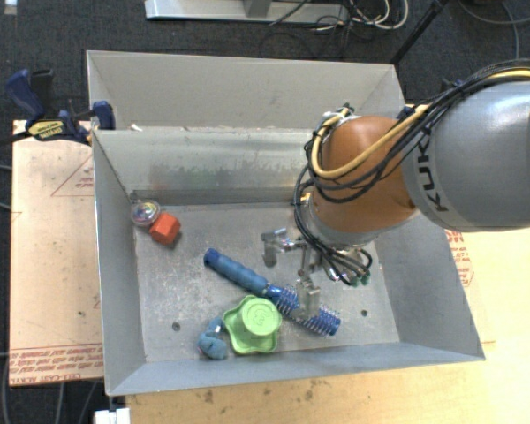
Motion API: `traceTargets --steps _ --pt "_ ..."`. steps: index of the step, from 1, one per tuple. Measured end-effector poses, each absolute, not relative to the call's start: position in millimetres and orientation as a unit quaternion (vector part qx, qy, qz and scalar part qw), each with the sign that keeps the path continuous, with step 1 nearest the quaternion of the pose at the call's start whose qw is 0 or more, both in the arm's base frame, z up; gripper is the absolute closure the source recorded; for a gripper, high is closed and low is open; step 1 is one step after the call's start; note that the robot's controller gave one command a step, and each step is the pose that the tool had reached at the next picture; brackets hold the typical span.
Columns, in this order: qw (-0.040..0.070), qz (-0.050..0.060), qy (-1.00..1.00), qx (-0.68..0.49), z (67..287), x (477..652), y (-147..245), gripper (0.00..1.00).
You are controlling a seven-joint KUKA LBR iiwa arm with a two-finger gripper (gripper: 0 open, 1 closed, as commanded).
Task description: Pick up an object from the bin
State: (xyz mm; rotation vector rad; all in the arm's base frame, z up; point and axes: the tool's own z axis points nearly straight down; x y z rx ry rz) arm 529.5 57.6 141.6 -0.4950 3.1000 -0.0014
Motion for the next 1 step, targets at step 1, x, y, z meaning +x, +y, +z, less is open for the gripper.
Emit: traceTargets --steps 1 --pt "0.0 0.001 0.993 -0.117 66.5 568.5 70.3 0.0"
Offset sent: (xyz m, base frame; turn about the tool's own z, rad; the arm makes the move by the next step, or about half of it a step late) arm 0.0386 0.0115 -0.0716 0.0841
